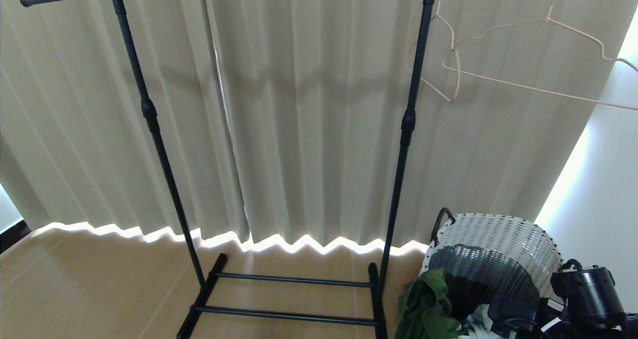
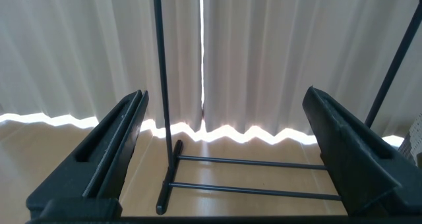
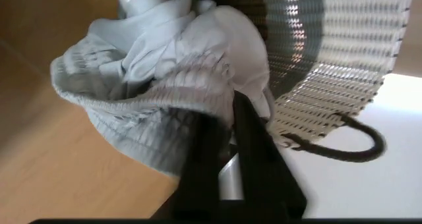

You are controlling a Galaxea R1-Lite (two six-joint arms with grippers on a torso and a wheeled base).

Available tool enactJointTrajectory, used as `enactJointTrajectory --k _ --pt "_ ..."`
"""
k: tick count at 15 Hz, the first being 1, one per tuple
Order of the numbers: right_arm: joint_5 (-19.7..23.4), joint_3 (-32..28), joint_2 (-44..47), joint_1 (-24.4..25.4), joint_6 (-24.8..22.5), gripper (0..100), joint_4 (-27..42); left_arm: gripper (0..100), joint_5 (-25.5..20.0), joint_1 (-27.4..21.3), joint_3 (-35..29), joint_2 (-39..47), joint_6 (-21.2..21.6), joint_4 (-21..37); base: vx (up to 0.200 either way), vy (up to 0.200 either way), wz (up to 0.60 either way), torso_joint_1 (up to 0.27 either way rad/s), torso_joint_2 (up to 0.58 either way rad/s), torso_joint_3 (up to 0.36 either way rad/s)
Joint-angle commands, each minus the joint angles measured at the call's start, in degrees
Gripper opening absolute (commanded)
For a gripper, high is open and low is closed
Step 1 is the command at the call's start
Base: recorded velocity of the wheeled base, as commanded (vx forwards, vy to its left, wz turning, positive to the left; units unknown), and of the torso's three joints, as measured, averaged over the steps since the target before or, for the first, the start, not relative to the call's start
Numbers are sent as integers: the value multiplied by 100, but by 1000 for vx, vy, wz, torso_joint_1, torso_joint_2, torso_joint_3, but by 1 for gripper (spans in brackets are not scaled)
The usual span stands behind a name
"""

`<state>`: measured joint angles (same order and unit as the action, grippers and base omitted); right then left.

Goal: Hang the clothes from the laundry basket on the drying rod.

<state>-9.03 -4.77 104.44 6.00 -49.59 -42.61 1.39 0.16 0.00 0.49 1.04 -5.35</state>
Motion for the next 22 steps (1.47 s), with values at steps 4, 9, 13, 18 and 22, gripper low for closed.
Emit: enactJointTrajectory --k 4,9,13,18,22 --pt "42 2 -1215 -37 152 0 -195 100 2 2 0 4 2 -1 0 0 0 0 0 0" --pt "51 -139 -2938 -257 1663 0 -143 100 -7 2 0 4 11 -1 0 0 0 0 0 0" --pt "51 -437 -3465 -450 2999 0 -134 100 -7 2 0 4 11 -1 0 0 0 0 0 0" --pt "33 -912 -4344 -626 3157 0 1044 100 -7 2 0 4 11 -1 0 0 0 0 0 0" --pt "68 -1246 -5197 -626 3157 0 2556 100 -7 2 0 4 11 -1 -150 0 0 3 2 2"
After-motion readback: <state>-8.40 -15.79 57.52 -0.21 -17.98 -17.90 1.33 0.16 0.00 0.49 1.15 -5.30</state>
